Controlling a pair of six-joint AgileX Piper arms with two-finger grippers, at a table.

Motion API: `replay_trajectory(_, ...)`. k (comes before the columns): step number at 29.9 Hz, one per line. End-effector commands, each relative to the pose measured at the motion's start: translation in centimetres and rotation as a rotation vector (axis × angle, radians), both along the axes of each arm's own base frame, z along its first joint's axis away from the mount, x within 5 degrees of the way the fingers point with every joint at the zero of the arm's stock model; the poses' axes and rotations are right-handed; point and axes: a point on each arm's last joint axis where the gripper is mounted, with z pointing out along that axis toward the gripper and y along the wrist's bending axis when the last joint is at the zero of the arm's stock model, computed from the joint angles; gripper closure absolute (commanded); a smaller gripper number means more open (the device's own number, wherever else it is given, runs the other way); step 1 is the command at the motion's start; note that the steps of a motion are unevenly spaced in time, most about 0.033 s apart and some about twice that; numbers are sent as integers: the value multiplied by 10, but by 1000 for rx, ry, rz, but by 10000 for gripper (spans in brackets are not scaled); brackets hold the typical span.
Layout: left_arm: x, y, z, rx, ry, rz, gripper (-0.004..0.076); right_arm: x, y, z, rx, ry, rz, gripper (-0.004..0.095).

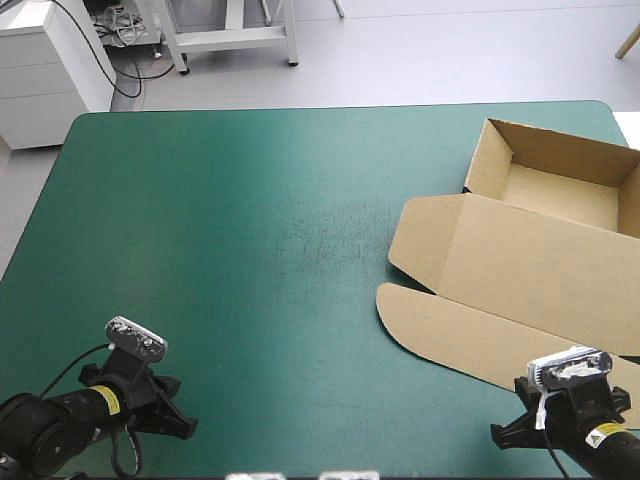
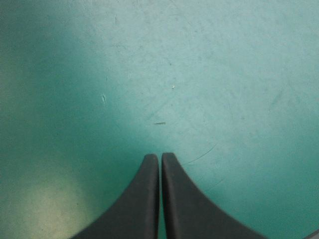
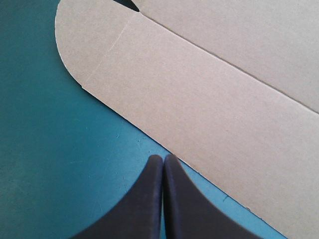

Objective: Fold the box

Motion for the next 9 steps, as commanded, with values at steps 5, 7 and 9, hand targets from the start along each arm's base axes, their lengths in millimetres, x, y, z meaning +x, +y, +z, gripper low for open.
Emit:
replay_trajectory(5, 3, -5, 10, -70, -51, 8, 731, 3, 0, 9, 5, -54, -11, 924)
replay_trajectory(7, 3, -5, 10, -70, -51, 8, 731, 3, 0, 9, 5, -54, -11, 924)
replay_trajectory(9, 3, -5, 10, -70, -51, 8, 731, 3, 0, 9, 5, -54, -11, 924)
